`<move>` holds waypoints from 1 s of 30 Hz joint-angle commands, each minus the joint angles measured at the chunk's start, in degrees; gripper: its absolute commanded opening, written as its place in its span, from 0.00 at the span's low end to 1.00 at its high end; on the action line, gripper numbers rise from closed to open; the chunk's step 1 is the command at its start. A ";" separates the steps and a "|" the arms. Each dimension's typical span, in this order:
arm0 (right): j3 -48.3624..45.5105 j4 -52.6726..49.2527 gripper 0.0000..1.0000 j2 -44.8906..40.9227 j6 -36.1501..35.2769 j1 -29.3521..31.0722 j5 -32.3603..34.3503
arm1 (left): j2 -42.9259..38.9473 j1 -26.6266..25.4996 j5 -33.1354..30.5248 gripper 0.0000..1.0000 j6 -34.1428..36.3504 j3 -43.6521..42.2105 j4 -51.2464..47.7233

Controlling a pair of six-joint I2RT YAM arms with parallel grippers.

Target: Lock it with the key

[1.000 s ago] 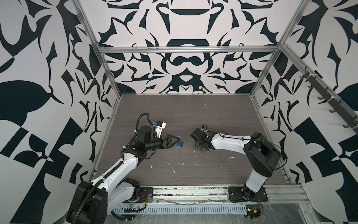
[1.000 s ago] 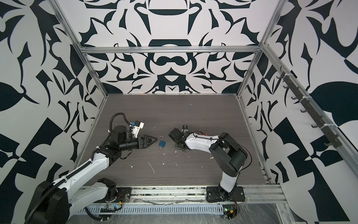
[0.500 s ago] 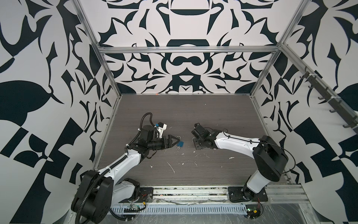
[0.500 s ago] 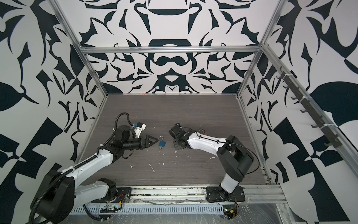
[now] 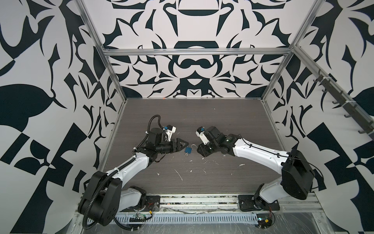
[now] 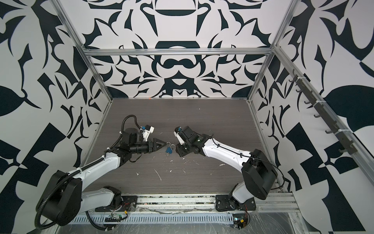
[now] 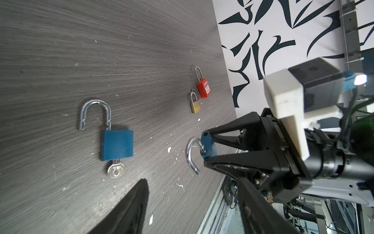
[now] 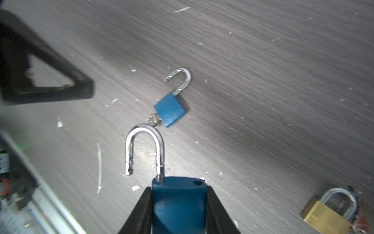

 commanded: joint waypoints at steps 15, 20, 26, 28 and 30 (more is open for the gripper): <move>3.15 1.28 0.00 -6.41 1.26 1.18 -5.47 | 4.12 -5.40 3.84 0.35 -0.13 4.82 3.23; 3.60 0.82 0.00 -6.64 1.25 1.21 -5.32 | 4.12 -6.01 4.61 0.25 -0.39 4.75 3.39; 3.86 0.72 0.00 -6.69 1.36 1.17 -4.53 | 3.51 -6.11 5.53 0.03 -1.75 4.51 4.49; 3.79 1.75 0.00 -6.60 1.66 1.20 -4.02 | 3.53 -6.11 5.69 0.00 -3.16 4.49 5.05; 3.42 2.89 0.00 -6.77 2.89 0.95 -3.53 | 3.18 -6.20 4.70 0.00 -6.08 4.38 5.73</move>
